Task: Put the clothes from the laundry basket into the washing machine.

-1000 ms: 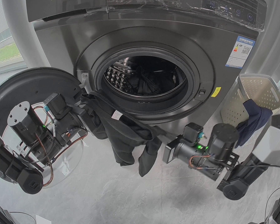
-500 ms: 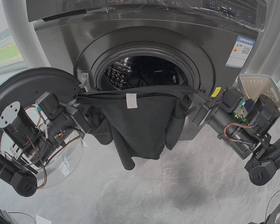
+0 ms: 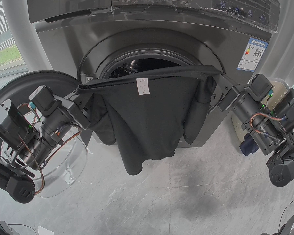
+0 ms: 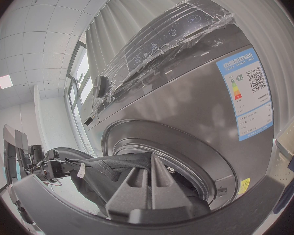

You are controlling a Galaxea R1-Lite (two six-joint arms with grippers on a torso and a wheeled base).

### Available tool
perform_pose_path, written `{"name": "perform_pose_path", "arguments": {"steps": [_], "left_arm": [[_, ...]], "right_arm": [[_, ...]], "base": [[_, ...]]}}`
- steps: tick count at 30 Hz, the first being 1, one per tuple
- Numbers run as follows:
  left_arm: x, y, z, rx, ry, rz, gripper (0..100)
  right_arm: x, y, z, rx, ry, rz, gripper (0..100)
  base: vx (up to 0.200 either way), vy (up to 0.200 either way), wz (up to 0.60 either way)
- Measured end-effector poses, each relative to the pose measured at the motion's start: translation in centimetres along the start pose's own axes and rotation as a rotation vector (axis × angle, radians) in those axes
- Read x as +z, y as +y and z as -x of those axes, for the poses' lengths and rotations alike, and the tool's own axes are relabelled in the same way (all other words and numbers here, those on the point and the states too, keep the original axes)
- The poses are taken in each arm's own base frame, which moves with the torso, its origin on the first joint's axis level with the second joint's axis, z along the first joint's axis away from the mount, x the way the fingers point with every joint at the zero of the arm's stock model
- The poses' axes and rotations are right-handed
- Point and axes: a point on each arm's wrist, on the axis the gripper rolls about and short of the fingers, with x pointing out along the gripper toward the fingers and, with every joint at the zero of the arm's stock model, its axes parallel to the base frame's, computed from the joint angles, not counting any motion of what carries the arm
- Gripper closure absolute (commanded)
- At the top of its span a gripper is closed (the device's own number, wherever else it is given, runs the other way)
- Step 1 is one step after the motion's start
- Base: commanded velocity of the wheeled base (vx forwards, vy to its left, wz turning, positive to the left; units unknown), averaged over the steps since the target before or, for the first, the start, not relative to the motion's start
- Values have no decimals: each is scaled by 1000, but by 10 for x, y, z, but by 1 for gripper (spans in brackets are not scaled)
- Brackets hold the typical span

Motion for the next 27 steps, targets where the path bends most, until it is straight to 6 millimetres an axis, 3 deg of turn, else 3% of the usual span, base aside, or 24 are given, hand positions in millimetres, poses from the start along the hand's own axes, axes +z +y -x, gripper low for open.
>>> {"name": "perform_pose_path", "arguments": {"steps": [9,18,27], "left_arm": [[19,-4,-7,25,-91,-5,100],[9,-12,-8,9,-57,11,100],[17,-14,-1,2,-73,4,100]], "right_arm": [[14,1,2,-7,-44,7,100],[21,4,5,-1,-62,6,100],[30,7,9,6,-83,4,100]], "base": [[0,0,0],[0,0,0],[0,0,0]]}}
